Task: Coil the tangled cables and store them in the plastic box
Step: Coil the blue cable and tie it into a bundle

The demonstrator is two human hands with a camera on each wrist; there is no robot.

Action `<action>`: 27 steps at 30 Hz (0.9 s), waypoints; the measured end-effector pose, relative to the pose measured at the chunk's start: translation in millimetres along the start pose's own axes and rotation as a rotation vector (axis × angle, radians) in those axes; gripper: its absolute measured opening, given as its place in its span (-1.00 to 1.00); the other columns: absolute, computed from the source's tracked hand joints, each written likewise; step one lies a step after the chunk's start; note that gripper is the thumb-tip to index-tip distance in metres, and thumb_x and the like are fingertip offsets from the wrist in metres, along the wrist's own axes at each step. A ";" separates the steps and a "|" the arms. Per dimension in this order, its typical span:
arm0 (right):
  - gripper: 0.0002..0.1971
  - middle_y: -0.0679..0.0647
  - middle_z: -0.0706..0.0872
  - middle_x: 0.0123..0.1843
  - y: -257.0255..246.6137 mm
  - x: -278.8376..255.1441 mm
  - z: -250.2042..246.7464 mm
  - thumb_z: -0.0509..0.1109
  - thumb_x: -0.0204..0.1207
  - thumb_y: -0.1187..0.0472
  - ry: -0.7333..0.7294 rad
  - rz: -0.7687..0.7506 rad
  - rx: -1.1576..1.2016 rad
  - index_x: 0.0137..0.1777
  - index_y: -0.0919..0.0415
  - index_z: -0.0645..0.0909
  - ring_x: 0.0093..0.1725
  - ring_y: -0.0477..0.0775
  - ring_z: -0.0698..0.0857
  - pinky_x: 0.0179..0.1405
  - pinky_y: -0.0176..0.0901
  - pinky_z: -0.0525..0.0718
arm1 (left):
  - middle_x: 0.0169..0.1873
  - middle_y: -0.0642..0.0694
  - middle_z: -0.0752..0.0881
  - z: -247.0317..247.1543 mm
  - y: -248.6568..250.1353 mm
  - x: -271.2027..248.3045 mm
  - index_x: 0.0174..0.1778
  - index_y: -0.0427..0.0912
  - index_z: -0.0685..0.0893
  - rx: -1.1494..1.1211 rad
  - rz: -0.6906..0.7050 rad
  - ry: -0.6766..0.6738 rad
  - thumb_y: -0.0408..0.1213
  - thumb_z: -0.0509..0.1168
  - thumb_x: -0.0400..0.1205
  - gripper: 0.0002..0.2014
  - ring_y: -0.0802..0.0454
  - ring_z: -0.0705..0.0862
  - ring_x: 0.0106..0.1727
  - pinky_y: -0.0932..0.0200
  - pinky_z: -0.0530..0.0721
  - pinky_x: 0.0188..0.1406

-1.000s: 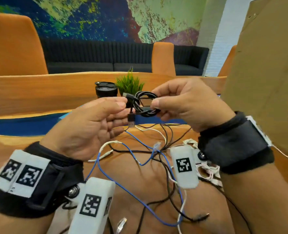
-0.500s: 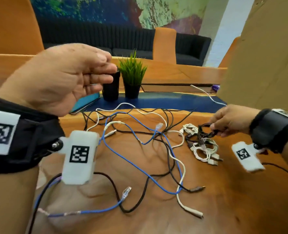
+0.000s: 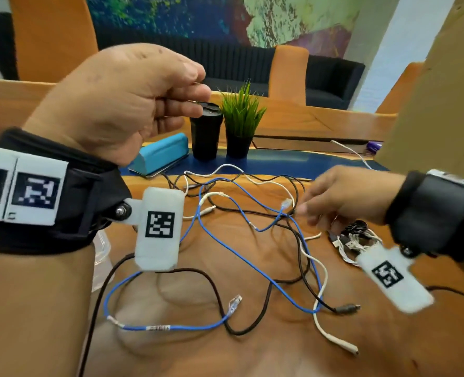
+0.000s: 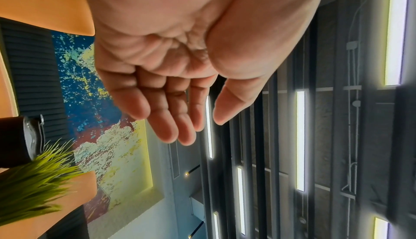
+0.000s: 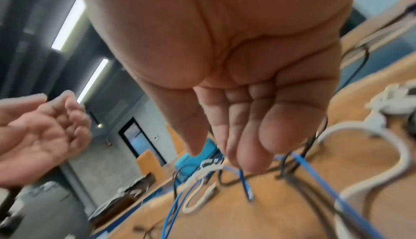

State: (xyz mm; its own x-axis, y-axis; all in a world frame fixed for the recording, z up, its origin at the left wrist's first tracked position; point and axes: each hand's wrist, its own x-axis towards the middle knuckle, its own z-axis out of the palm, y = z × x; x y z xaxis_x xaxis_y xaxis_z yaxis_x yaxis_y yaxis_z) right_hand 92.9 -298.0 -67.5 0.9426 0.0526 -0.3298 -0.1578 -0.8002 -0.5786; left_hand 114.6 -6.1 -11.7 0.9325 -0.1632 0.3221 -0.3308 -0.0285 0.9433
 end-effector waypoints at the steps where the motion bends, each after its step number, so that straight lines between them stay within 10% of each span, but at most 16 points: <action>1: -0.93 0.17 0.77 -0.30 -7.1 -0.7 11.3 0.49 0.53 0.26 -0.077 0.005 -0.012 -0.14 0.25 0.76 -0.40 0.04 0.71 -0.43 -0.14 0.68 | -0.17 0.01 0.86 -1.6 2.1 -1.9 -0.04 0.00 0.75 0.014 0.007 0.001 -0.24 0.22 0.73 -0.81 0.13 0.80 -0.14 0.20 0.68 -0.10; 11: -0.43 0.09 0.79 -0.47 -29.7 11.2 40.4 0.35 0.48 -0.32 0.147 0.072 -0.623 -0.43 0.20 0.65 -0.62 -0.07 0.64 -0.43 -0.15 0.70 | -0.22 0.08 0.82 -23.0 12.9 -13.5 -0.06 0.01 0.71 -0.054 0.047 0.005 -0.20 0.18 0.72 -0.81 0.18 0.76 -0.15 0.27 0.65 -0.15; 19: -0.81 -0.01 0.50 -0.51 -15.5 40.4 67.2 0.43 0.58 0.10 0.193 0.362 0.502 -0.06 0.26 0.71 -0.59 -0.13 0.37 -0.68 -0.37 0.31 | -0.18 0.03 0.84 -18.9 10.5 -13.0 0.00 -0.03 0.73 -0.094 0.060 -0.038 -0.20 0.23 0.69 -0.84 0.13 0.77 -0.16 0.25 0.66 -0.19; 23: -0.87 -0.05 0.37 -0.51 -32.3 47.1 63.1 0.41 0.57 0.21 0.241 0.189 0.762 -0.21 0.11 0.58 -0.65 -0.16 0.30 -0.75 -0.41 0.26 | -0.19 -0.01 0.83 -13.3 9.9 -15.7 0.02 -0.06 0.72 -0.103 0.087 -0.082 -0.24 0.24 0.70 -0.86 0.10 0.76 -0.17 0.27 0.64 -0.21; 27: -0.77 -0.02 0.40 -0.50 -75.4 26.9 34.6 0.49 0.53 0.18 0.386 -0.230 0.481 -0.36 0.13 0.65 -0.54 -0.08 0.34 -0.63 -0.28 0.35 | -0.21 -0.07 0.84 2.9 4.6 -17.3 -0.05 -0.08 0.73 -0.085 0.045 -0.033 -0.32 0.27 0.68 -0.87 0.10 0.74 -0.22 0.20 0.61 -0.20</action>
State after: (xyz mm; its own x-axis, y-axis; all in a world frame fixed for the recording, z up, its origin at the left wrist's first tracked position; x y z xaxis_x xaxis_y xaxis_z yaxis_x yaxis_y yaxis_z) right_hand 119.9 -215.6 -58.6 0.9918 -0.0990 0.0814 0.0307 -0.4332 -0.9008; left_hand 96.5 -6.3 -13.1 0.9114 -0.1948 0.3625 -0.3573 0.0629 0.9319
